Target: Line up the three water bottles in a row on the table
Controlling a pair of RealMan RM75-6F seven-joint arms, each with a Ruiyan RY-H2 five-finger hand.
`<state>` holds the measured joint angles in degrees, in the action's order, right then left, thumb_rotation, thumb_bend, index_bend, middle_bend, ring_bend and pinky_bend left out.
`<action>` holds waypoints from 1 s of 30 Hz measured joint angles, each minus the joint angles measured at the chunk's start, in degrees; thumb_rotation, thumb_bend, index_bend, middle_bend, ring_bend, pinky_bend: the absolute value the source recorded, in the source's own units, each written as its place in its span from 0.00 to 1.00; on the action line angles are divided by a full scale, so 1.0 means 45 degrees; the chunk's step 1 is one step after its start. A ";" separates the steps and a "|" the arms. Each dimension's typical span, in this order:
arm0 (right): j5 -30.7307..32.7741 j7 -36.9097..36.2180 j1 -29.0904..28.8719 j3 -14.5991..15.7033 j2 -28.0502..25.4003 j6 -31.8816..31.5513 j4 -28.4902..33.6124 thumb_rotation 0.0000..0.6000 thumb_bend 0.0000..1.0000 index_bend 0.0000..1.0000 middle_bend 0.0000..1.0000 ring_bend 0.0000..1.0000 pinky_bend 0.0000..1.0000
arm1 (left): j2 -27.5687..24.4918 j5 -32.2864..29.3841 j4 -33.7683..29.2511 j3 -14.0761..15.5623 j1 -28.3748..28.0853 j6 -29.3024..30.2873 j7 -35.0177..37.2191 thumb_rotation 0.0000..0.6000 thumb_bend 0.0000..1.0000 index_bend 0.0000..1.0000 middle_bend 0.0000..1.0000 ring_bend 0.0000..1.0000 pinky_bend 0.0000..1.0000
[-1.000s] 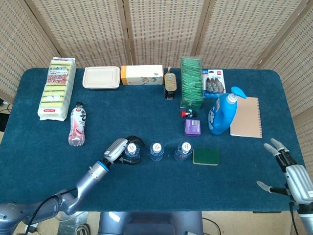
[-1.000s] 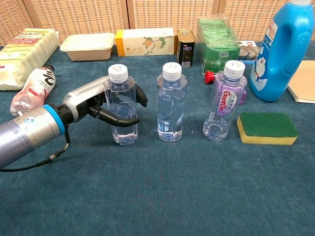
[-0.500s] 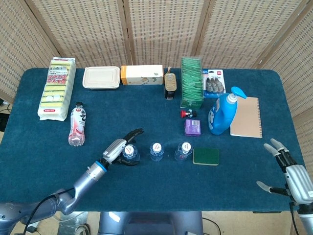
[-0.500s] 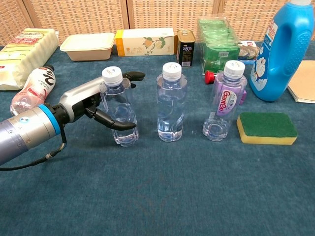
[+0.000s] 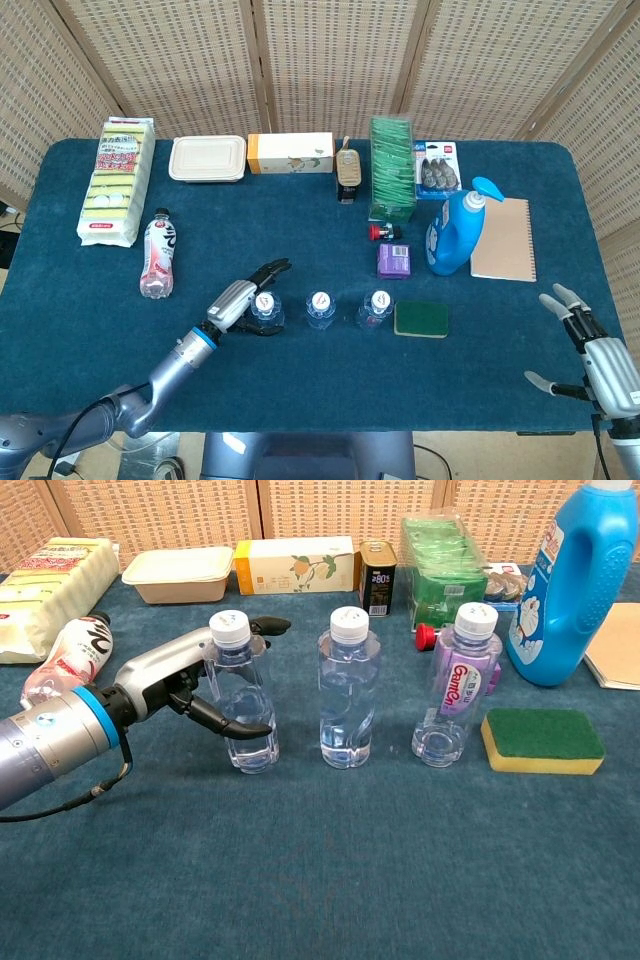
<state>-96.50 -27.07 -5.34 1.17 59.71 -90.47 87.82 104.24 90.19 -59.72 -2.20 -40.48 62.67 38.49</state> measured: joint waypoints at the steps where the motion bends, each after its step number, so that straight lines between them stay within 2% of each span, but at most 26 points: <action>1: 0.0003 -0.0006 0.0002 -0.0003 -0.0001 -0.0002 -0.0002 1.00 0.00 0.11 0.01 0.00 0.22 | 0.0010 -0.0016 -0.0004 -0.0002 -0.0012 -0.0025 -0.0083 1.00 0.18 0.00 0.00 0.00 0.20; 21: -0.0085 0.0029 0.0021 0.0019 -0.0056 -0.0004 0.0081 1.00 0.00 0.11 0.01 0.00 0.22 | -0.0487 0.0038 -0.0450 0.0134 0.0208 0.0344 -0.0107 1.00 0.13 0.00 0.00 0.00 0.18; 30: -0.0179 0.0084 0.0034 0.0053 -0.0087 -0.0029 0.0148 1.00 0.00 0.11 0.01 0.00 0.22 | -0.1254 0.0219 -0.1190 0.0129 0.0482 0.1116 -0.0212 1.00 0.13 0.00 0.00 0.00 0.18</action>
<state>-97.30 -26.69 -5.19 1.41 59.32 -90.60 88.49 98.60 91.17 -65.08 -1.62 -38.31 67.69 37.54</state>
